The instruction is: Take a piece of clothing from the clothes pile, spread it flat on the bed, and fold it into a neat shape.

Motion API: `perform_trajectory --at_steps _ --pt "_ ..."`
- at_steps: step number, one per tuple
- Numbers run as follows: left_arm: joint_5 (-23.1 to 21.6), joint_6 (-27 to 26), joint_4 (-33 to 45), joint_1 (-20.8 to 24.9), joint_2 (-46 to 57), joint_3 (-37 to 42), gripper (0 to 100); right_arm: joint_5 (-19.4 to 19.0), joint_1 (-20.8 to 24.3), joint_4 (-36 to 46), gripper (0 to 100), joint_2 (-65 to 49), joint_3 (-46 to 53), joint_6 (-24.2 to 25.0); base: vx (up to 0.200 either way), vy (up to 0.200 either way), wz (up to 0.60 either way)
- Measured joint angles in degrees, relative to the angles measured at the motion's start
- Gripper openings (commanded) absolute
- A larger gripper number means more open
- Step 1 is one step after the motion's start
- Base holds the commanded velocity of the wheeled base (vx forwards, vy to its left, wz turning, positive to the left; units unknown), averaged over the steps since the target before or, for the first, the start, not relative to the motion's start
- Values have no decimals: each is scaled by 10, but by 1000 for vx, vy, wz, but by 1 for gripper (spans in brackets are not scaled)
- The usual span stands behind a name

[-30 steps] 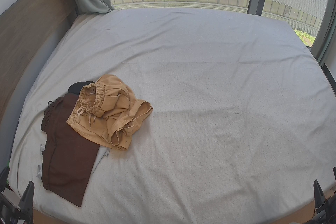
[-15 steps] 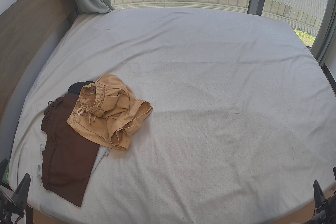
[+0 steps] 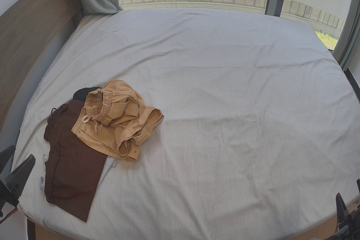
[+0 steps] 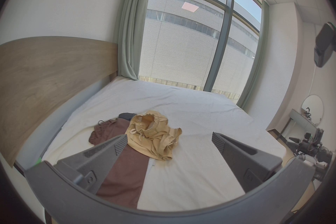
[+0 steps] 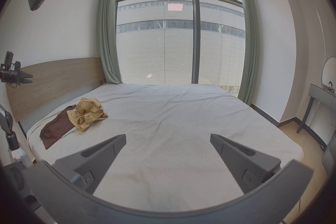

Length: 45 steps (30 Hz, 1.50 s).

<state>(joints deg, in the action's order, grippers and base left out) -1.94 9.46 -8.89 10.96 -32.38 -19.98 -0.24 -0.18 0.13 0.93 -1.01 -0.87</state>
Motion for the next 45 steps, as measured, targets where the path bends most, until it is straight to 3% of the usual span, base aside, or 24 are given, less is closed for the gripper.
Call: perform_trajectory --at_steps 13,18,27,33,45 --pt "-48 44 -106 -2 -176 -33 100 0 0 0 100 0 0 0 0 0 0" --pt "-98 47 -117 -17 -221 -48 100 0 0 0 100 0 0 0 0 0 0" --pt "-223 43 -121 -101 -292 -81 100 0 0 0 100 0 0 0 0 0 0" --pt "-238 41 -136 -127 -345 -104 100 0 0 0 100 0 0 0 0 0 0" --pt "-245 41 -186 -131 -459 -152 100 0 0 0 100 0 0 -1 0 0 0"
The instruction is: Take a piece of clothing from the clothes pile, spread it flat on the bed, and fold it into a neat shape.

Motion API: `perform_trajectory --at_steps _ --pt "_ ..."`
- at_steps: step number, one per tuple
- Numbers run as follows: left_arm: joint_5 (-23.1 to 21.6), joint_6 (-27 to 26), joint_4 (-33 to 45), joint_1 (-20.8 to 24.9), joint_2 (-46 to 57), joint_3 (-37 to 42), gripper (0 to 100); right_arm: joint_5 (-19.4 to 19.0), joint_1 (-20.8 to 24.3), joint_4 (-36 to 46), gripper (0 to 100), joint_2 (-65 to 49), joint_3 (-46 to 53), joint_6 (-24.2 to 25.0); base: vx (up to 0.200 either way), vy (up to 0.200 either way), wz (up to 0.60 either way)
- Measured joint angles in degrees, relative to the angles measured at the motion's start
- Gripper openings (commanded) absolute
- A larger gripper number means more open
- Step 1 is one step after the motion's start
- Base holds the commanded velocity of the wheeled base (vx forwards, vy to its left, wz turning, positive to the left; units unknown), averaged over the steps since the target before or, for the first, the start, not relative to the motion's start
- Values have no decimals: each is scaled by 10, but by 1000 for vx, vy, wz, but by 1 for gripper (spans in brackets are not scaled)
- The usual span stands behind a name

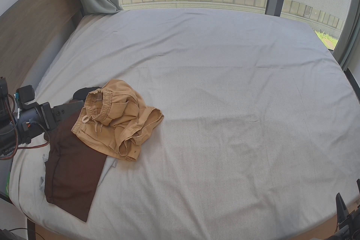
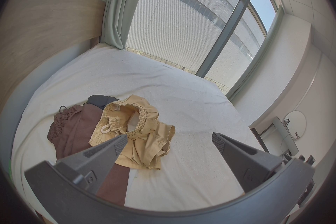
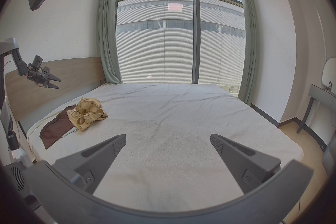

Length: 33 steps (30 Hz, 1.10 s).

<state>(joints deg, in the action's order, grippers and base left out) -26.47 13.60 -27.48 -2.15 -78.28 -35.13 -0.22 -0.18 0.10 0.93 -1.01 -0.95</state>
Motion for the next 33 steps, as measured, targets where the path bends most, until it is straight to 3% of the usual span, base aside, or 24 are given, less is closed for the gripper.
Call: perform_trajectory --at_steps 33 --pt "-2 -1 -69 16 -268 -169 100 0 0 0 100 0 0 0 0 0 0"
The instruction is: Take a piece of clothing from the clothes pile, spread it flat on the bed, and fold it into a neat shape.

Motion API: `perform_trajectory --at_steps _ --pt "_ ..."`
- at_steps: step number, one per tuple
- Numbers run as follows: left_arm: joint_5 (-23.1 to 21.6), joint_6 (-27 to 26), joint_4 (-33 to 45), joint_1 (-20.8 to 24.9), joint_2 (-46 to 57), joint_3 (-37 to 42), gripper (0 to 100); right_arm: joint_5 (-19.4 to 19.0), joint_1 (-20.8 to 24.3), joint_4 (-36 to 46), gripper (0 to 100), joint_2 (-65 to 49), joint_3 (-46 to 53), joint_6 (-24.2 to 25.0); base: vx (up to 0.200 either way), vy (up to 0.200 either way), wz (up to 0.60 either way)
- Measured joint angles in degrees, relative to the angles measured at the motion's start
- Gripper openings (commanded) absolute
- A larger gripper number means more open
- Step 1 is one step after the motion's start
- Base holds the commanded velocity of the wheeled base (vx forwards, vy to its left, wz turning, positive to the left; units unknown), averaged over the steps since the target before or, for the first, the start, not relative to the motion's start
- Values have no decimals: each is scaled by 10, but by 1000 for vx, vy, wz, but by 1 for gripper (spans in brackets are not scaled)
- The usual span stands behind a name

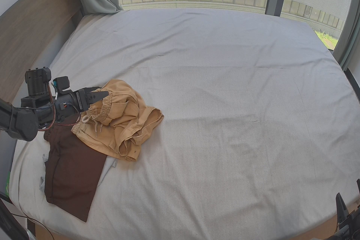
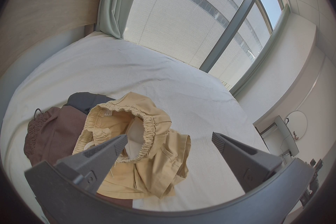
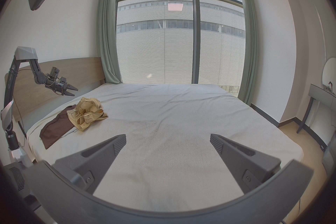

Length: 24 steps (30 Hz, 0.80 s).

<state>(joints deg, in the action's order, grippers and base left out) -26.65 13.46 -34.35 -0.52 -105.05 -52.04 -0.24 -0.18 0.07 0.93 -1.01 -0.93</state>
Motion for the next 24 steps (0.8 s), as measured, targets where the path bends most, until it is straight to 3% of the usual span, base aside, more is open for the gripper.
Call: perform_trajectory --at_steps 24 --pt "-5 3 -7 28 -110 -92 100 0 0 0 100 0 0 0 0 0 0"
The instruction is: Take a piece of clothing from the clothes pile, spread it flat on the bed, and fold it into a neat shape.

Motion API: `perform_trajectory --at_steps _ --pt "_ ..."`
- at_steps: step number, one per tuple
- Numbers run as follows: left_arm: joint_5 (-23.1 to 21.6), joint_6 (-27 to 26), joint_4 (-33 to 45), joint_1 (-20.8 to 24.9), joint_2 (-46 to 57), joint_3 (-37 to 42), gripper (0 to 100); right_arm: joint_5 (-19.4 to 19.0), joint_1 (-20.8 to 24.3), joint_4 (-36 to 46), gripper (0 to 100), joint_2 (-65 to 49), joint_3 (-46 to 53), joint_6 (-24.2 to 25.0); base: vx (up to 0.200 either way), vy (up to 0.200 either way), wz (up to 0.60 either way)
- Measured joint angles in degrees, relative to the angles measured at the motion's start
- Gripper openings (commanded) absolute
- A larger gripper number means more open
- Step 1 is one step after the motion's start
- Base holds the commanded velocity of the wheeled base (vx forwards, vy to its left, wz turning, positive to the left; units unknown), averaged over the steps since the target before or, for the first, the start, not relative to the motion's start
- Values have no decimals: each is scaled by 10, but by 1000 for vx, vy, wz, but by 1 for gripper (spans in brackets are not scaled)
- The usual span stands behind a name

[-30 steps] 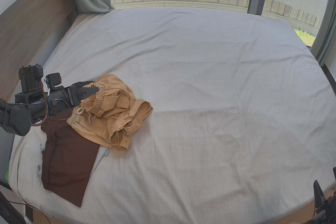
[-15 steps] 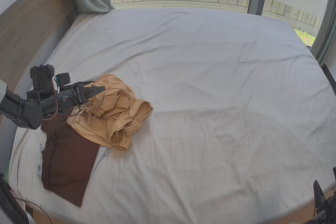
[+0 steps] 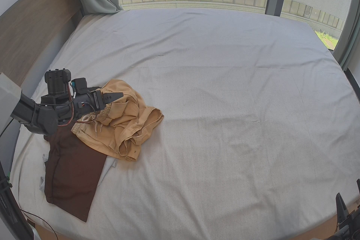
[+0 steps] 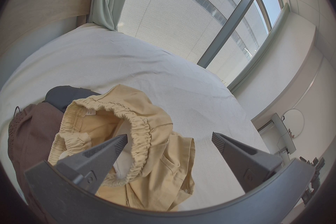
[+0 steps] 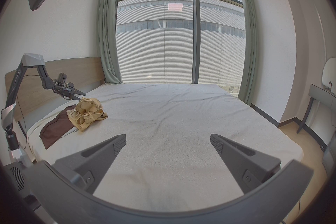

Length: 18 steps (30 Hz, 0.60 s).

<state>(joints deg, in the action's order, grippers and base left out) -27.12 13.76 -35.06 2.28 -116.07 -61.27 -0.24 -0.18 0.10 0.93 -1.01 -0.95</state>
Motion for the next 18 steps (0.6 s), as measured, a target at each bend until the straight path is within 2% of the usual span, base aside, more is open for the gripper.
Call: perform_trajectory --at_steps 15,16,18 --pt "6 0 -10 14 -47 -36 100 0 0 0 100 0 0 0 0 0 0" --pt "7 0 -10 14 -50 -39 0 -1 0 0 100 0 0 0 0 0 0" --pt "7 0 -12 14 -54 -46 0 0 0 0 100 0 0 0 0 0 0"
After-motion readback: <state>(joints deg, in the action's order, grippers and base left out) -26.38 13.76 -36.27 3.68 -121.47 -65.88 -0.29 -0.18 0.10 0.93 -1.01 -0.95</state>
